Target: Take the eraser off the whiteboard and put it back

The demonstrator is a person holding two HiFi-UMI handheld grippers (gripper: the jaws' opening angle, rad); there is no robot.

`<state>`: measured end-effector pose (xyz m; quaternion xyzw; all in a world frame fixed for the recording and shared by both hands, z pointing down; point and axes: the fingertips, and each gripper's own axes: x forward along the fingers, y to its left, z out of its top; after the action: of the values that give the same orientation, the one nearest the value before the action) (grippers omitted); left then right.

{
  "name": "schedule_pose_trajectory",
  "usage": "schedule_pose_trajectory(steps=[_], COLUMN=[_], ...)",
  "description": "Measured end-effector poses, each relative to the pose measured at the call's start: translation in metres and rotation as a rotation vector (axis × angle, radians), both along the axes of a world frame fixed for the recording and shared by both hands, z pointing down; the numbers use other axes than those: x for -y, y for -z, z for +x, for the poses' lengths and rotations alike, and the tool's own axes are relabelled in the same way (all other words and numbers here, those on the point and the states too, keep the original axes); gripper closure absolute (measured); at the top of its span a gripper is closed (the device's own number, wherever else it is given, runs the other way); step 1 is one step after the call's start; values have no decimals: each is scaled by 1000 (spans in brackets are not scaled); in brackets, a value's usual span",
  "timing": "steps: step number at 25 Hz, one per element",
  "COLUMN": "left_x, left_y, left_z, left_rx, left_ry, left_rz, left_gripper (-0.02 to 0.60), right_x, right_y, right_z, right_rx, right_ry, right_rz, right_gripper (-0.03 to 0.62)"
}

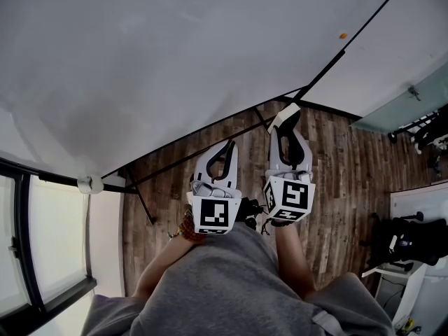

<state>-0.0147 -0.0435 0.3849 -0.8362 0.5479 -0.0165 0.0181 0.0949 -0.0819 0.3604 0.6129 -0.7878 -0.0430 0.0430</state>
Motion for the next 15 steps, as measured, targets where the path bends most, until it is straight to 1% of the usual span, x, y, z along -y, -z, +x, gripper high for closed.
schedule_pose_trajectory(steps=[15], left_x=[19], left_y=[-2], left_z=[5], left_rx=[6], left_ry=[7], left_rz=[3], left_gripper=[574], right_x=[18], right_y=[-3], right_z=[9], right_rx=[12], right_ry=[-1], right_rz=[-1], right_gripper=[474])
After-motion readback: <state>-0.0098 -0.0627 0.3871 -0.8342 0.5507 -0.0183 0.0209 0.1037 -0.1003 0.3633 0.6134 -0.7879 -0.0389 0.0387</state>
